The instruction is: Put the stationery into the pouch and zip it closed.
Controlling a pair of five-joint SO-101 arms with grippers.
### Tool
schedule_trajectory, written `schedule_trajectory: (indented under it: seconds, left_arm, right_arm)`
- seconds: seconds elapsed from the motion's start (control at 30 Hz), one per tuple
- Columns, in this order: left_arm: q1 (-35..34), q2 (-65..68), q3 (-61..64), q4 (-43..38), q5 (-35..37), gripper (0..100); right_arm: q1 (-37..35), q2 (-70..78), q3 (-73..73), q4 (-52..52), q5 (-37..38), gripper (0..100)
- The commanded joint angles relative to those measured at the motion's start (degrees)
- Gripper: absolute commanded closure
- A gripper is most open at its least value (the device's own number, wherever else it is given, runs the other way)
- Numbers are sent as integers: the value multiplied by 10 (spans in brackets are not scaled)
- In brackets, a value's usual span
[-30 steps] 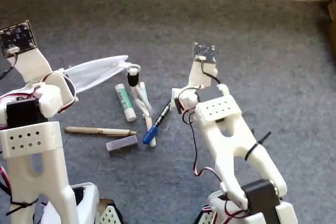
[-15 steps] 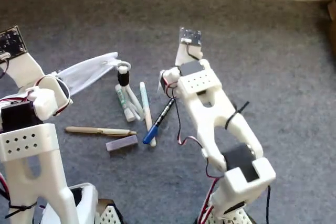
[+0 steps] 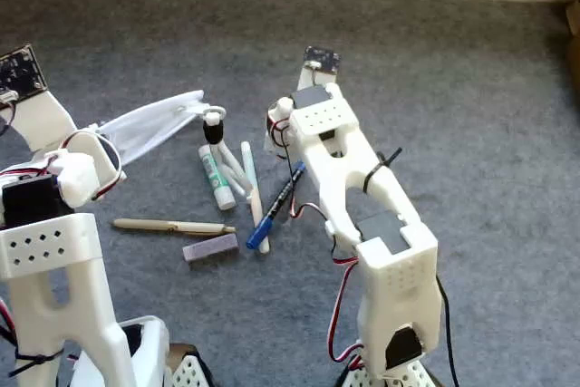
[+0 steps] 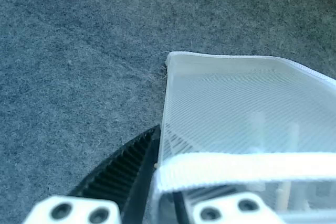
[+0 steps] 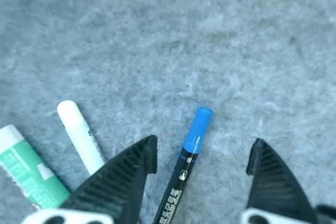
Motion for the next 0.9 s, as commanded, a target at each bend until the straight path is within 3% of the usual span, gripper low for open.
schedule_trajectory:
  seconds: [0.0,0.87]
  left_arm:
    - [-8,7,6,-9,7,993]
    - [-8,7,23,-29,7,993]
  right_arm:
    - [-9,-11,-28,2,-6,732]
    - [-19,-5,-26,-23,-4,787]
